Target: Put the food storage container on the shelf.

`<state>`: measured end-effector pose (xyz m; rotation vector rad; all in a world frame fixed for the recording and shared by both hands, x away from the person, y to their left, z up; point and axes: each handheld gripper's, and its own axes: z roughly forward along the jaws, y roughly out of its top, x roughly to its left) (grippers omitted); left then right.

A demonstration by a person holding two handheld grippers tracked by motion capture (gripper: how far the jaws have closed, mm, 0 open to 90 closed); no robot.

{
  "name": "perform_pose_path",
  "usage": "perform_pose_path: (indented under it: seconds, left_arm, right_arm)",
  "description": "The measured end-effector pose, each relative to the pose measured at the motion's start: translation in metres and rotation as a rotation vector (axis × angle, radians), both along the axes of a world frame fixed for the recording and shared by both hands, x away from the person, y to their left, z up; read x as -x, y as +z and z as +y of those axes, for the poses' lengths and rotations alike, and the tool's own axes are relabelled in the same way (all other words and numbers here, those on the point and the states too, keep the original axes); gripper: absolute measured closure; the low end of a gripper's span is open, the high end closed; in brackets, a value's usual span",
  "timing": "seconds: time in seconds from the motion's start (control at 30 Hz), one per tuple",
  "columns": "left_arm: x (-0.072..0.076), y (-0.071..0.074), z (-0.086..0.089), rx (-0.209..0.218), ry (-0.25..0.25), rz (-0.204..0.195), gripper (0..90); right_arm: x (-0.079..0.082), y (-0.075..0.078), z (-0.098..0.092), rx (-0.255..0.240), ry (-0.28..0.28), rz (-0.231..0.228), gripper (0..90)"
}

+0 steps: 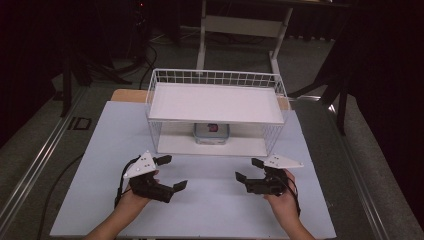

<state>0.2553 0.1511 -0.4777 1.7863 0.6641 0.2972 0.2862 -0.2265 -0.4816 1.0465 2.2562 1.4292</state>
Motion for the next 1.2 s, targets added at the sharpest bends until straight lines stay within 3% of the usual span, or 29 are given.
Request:
perform_pose_path:
  seconds: [0.17, 0.4, 0.5, 0.6, 0.93, 0.97, 1.07, 1.13, 1.2]
  left_arm:
    - [0.003, -0.004, 0.007, -0.007, 0.007, 0.015, 2.5]
    - [0.008, -0.007, 0.017, -0.012, 0.016, 0.030, 2.5]
    - [0.010, -0.009, 0.024, -0.020, 0.022, 0.049, 2.5]
    - [0.012, -0.010, 0.028, -0.019, 0.024, 0.061, 2.5]
    - [0.024, -0.012, 0.037, -0.010, 0.028, 0.042, 2.5]
    - [0.025, -0.013, 0.039, -0.005, 0.032, 0.037, 2.5]
    - [0.025, -0.015, 0.039, -0.007, 0.034, 0.039, 2.5]
    - [0.026, -0.017, 0.040, 0.005, 0.040, 0.031, 2.5]
    - [0.026, -0.018, 0.042, 0.006, 0.043, 0.022, 2.5]
  right_arm:
    - [0.006, -0.002, -0.012, -0.011, -0.020, 0.013, 16.4]
    - [0.018, 0.000, -0.025, -0.018, -0.013, -0.003, 16.4]
    - [0.026, 0.000, -0.032, 0.022, -0.003, -0.029, 16.4]
    - [0.029, 0.000, -0.038, 0.011, 0.001, -0.027, 16.4]
    - [0.039, -0.006, -0.056, 0.005, -0.001, -0.018, 16.4]
    - [0.040, -0.009, -0.061, -0.017, -0.004, -0.026, 16.4]
    - [0.041, -0.013, -0.064, -0.008, -0.005, -0.037, 16.4]
    - [0.039, -0.016, -0.067, 0.023, 0.014, -0.057, 16.4]
    - [0.039, -0.016, -0.068, 0.016, 0.019, -0.063, 16.4]
